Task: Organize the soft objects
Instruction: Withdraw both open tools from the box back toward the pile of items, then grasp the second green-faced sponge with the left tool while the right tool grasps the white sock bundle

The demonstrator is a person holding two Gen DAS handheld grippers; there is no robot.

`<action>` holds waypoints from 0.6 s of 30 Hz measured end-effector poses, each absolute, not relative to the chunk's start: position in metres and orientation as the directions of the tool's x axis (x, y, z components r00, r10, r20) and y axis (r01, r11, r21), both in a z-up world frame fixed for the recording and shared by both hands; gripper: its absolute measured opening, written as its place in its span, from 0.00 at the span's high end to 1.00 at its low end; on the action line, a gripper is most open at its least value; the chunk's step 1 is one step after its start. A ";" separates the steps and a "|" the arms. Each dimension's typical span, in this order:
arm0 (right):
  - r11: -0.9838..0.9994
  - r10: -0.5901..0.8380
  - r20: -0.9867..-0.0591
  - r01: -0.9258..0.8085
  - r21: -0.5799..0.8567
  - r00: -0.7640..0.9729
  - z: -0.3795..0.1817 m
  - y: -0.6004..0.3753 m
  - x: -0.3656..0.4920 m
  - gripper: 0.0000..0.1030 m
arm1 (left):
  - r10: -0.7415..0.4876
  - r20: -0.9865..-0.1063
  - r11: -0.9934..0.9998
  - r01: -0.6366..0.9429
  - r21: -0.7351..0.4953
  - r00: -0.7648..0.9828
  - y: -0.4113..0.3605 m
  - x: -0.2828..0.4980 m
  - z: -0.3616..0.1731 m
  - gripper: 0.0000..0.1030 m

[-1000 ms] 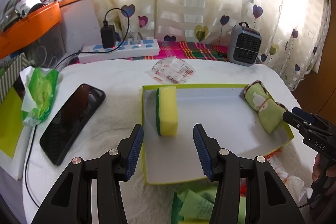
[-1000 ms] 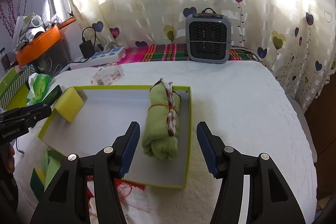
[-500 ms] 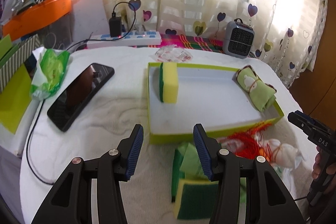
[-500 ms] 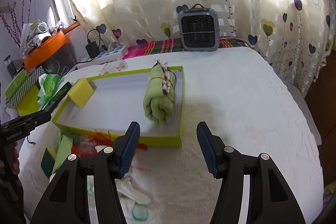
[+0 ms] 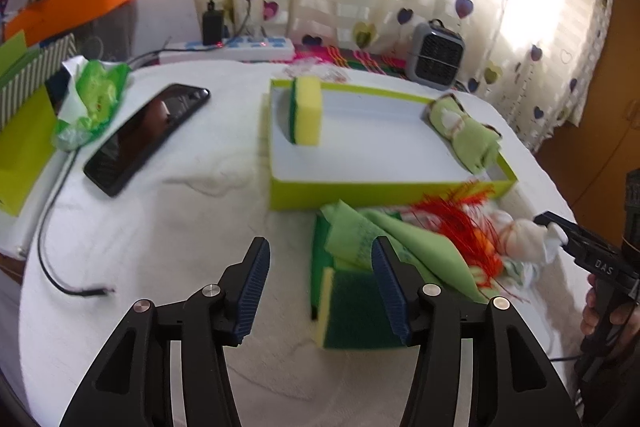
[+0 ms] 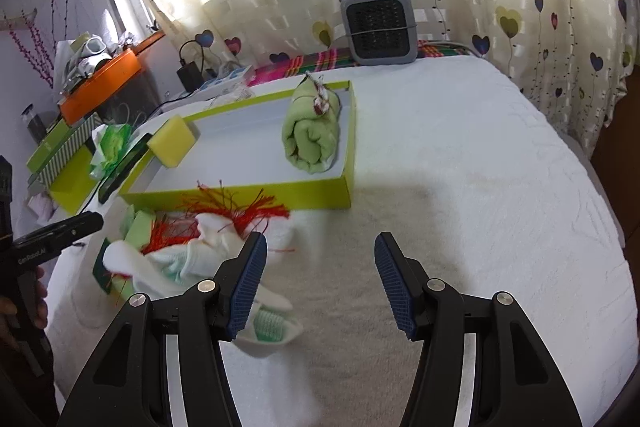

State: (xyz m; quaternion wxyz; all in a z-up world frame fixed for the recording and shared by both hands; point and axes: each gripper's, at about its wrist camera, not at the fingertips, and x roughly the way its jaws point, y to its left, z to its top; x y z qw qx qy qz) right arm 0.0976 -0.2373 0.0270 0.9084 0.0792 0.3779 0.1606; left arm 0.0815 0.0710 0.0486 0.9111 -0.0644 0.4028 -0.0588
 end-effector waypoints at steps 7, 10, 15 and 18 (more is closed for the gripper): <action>0.927 0.374 -0.659 -0.255 0.274 0.652 0.024 -0.235 0.089 0.44 | -0.180 -0.739 0.982 0.077 -0.171 0.650 0.063 0.071 0.041 0.43; 0.924 0.383 -0.658 -0.258 0.283 0.649 0.023 -0.235 0.087 0.44 | -0.189 -0.739 0.980 0.083 -0.178 0.646 0.061 0.069 0.041 0.41; 0.918 0.397 -0.656 -0.268 0.293 0.642 0.020 -0.235 0.082 0.44 | -0.214 -0.749 0.976 0.108 -0.188 0.627 0.052 0.065 0.037 0.39; 0.910 0.415 -0.648 -0.279 0.308 0.638 0.019 -0.235 0.079 0.44 | -0.226 -0.754 0.974 0.131 -0.185 0.616 0.045 0.063 0.033 0.39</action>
